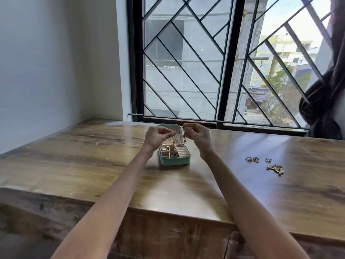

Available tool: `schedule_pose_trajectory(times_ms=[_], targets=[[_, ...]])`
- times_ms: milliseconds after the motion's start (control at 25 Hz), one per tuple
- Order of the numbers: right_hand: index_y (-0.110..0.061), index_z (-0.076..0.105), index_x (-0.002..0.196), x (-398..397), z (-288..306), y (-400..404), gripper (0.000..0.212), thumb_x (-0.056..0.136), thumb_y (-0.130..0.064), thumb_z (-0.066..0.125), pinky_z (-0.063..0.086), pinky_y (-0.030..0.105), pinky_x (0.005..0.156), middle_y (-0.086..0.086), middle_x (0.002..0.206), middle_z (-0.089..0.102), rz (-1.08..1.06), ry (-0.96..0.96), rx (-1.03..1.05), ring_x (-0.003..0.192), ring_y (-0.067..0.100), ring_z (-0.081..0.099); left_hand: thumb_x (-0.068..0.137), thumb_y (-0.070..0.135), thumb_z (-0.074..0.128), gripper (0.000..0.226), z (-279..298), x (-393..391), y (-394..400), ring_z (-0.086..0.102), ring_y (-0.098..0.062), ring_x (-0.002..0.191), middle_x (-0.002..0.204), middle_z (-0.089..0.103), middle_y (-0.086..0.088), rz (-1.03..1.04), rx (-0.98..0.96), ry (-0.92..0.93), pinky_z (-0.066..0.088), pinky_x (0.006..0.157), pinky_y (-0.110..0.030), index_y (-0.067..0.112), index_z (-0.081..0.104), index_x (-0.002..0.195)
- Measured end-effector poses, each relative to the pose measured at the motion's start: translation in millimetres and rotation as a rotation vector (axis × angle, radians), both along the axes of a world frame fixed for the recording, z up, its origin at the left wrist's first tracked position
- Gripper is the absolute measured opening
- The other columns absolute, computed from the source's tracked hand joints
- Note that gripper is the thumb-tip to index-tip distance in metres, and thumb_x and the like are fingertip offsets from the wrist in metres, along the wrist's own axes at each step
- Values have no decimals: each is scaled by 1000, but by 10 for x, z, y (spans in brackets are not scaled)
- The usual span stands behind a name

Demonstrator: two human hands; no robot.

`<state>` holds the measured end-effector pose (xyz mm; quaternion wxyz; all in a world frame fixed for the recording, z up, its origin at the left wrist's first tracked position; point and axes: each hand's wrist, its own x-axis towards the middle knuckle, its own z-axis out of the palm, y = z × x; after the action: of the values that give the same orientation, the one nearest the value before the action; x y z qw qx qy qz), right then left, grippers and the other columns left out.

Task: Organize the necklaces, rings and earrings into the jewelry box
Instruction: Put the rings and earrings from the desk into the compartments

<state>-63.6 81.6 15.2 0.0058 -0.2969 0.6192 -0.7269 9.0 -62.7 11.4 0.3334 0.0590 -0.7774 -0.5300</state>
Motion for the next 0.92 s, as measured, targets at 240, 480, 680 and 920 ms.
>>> schedule_pose_trajectory(times_ms=[240,480,680,920], targets=[[1,66,100,3,-14,-15,13,89,-3,59,51,14,64,1,78,66,-10,29,30,61,0,59,73,9,77,15,-146,-5,-30,66,-2,64,84,73,-12,74,-97,-33,57,78,-28,3,75,86],[-8,70,95,14,-47,-11,10,88,-7,62,49,20,67,-2,81,67,-61,50,115,69,6,55,74,35,76,18,-144,31,-41,69,-12,84,86,76,0,221,-333,-216,53,80,-32,22,77,86],[-2,70,98,65,28,-58,14,87,-5,63,46,9,61,-5,77,66,-67,87,125,60,-6,58,83,41,65,20,-101,34,-4,60,-16,103,102,73,6,300,-526,-381,27,104,-42,27,75,94],[0,71,98,96,54,-173,14,85,-2,63,52,18,78,11,94,72,-67,107,121,78,5,64,86,39,62,22,-120,31,-49,60,-18,107,107,71,4,290,-475,-366,22,105,-41,25,74,98]])
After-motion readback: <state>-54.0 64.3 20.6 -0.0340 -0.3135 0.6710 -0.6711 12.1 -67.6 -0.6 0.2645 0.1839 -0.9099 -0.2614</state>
